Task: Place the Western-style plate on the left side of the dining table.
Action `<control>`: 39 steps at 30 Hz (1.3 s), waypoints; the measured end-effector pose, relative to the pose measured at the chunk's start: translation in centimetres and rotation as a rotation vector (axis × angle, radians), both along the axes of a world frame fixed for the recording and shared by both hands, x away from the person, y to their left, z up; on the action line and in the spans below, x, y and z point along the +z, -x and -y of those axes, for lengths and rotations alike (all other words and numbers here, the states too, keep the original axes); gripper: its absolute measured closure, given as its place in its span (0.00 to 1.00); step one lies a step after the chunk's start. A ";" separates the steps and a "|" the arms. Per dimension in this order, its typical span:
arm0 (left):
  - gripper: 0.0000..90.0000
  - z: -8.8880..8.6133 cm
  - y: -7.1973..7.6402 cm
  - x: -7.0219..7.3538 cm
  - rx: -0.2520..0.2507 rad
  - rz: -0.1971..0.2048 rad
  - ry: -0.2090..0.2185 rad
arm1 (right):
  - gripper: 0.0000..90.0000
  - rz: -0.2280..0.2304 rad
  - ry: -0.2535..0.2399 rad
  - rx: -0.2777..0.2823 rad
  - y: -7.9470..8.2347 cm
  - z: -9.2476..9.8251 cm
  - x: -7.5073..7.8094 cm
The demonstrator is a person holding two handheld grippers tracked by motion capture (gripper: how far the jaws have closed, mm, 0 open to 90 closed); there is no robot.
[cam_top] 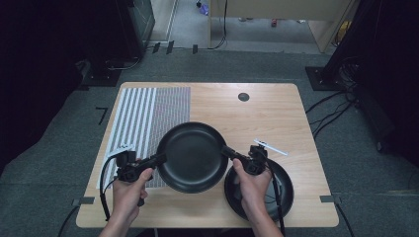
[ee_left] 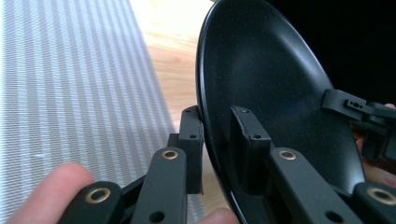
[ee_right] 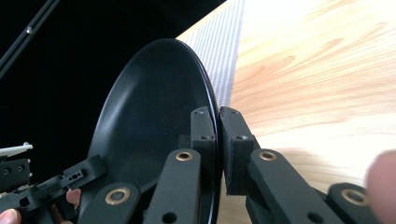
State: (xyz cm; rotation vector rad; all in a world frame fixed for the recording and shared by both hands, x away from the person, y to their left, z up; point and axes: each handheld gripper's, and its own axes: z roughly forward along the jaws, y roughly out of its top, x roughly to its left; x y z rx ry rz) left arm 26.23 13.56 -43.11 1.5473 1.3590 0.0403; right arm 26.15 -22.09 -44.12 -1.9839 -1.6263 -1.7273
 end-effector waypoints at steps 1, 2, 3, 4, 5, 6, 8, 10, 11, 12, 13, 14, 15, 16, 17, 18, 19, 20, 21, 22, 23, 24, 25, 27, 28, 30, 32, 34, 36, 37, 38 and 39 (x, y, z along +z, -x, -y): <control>0.85 -0.4 -0.1 0.0 0.008 -0.002 -0.001 | 0.95 -0.003 -0.003 0.003 -0.2 -0.5 -0.1; 0.85 -0.9 -0.2 0.0 0.015 -0.003 -0.005 | 0.95 -0.005 -0.005 0.006 -0.5 -1.0 -0.2; 0.85 -0.9 -0.2 0.0 0.015 -0.003 -0.005 | 0.95 -0.005 -0.005 0.006 -0.5 -1.0 -0.2; 0.85 -1.7 -0.5 0.1 0.030 -0.004 -0.009 | 0.95 -0.013 -0.017 0.013 -1.0 -2.0 -0.5; 0.85 -2.1 -0.6 0.0 0.037 -0.004 -0.012 | 0.95 -0.019 -0.023 0.015 -1.2 -2.3 -0.6; 0.85 -2.5 -0.7 0.0 0.045 -0.005 -0.011 | 0.95 -0.020 -0.025 0.019 -1.4 -2.8 -0.7; 0.85 -3.2 -0.9 -0.1 0.057 -0.007 -0.009 | 0.95 -0.024 -0.025 0.025 -1.9 -3.6 -0.8; 0.85 -3.8 -1.1 -0.2 0.065 -0.012 -0.008 | 0.95 -0.025 -0.024 0.029 -2.1 -4.0 -0.9; 0.85 -4.2 -1.3 -0.3 0.070 -0.016 -0.008 | 0.95 -0.026 -0.021 0.037 -2.6 -4.8 -0.9; 0.85 -4.5 -1.4 -0.3 0.075 -0.018 -0.007 | 0.95 -0.025 -0.018 0.039 -2.8 -5.0 -0.9; 0.85 -4.9 -1.5 -0.4 0.076 -0.019 -0.005 | 0.95 -0.028 -0.015 0.044 -3.0 -5.4 -0.9; 0.85 -5.2 -1.7 -0.5 0.079 -0.021 -0.006 | 0.95 -0.020 -0.012 0.047 -3.3 -5.7 -1.0; 0.85 -5.5 -1.8 -0.5 0.082 -0.024 -0.006 | 0.95 -0.022 -0.012 0.049 -3.4 -6.0 -1.0; 0.85 -5.5 -1.8 -0.5 0.082 -0.024 -0.006 | 0.95 -0.022 -0.012 0.049 -3.4 -6.0 -1.0; 0.85 -5.8 -1.9 -0.6 0.085 -0.026 -0.006 | 0.95 -0.024 -0.010 0.055 -3.8 -6.6 -1.1; 0.85 -6.3 -2.1 -0.7 0.093 -0.032 -0.005 | 0.95 -0.027 -0.010 0.056 -4.0 -6.9 -1.2; 0.85 -6.3 -2.1 -0.7 0.093 -0.032 -0.005 | 0.95 -0.027 -0.010 0.056 -4.0 -6.9 -1.2; 0.85 -6.7 -2.2 -0.7 0.101 -0.035 -0.002 | 0.95 -0.030 -0.009 0.058 -4.3 -7.2 -1.2; 0.85 -6.9 -2.3 -0.8 0.104 -0.035 0.002 | 0.95 -0.030 -0.007 0.060 -4.6 -7.6 -1.3; 0.85 -7.3 -2.5 -0.8 0.110 -0.035 0.005 | 0.95 -0.031 -0.008 0.065 -5.0 -8.0 -1.2; 0.85 -7.3 -2.5 -0.8 0.110 -0.035 0.005 | 0.95 -0.031 -0.008 0.065 -5.0 -8.0 -1.2; 0.85 -7.7 -2.8 -0.8 0.116 -0.036 0.002 | 0.95 -0.030 -0.007 0.068 -5.6 -8.5 -1.3; 0.85 -7.9 -3.0 -0.9 0.123 -0.037 0.003 | 0.95 -0.027 -0.005 0.068 -5.8 -8.7 -1.4; 0.85 -8.3 -3.4 -1.1 0.133 -0.043 0.000 | 0.95 -0.029 -0.007 0.066 -6.3 -9.3 -1.6; 0.85 -8.5 -3.6 -1.1 0.138 -0.047 -0.001 | 0.95 -0.033 -0.008 0.065 -6.6 -9.6 -1.7; 0.85 -8.9 -4.1 -1.3 0.145 -0.052 -0.003 | 0.95 -0.047 -0.013 0.064 -7.2 -10.1 -1.9; 0.85 -9.3 -4.5 -1.4 0.151 -0.055 -0.007 | 0.95 -0.048 -0.011 0.065 -7.8 -10.6 -2.1; 0.85 -9.6 -4.8 -1.6 0.152 -0.059 -0.007 | 0.95 -0.051 -0.010 0.066 -8.1 -10.8 -2.2; 0.85 -10.1 -5.5 -1.9 0.160 -0.066 -0.009 | 0.95 -0.058 -0.009 0.065 -8.9 -11.5 -2.5; 0.85 -10.1 -5.5 -1.9 0.160 -0.066 -0.009 | 0.95 -0.059 -0.006 0.063 -9.2 -11.7 -2.6; 0.85 -10.2 -5.8 -2.0 0.167 -0.069 -0.006 | 0.95 -0.056 -0.003 0.062 -9.4 -11.9 -2.8; 0.85 -10.4 -6.0 -2.2 0.170 -0.071 -0.011 | 0.95 -0.056 -0.003 0.062 -9.4 -11.9 -2.8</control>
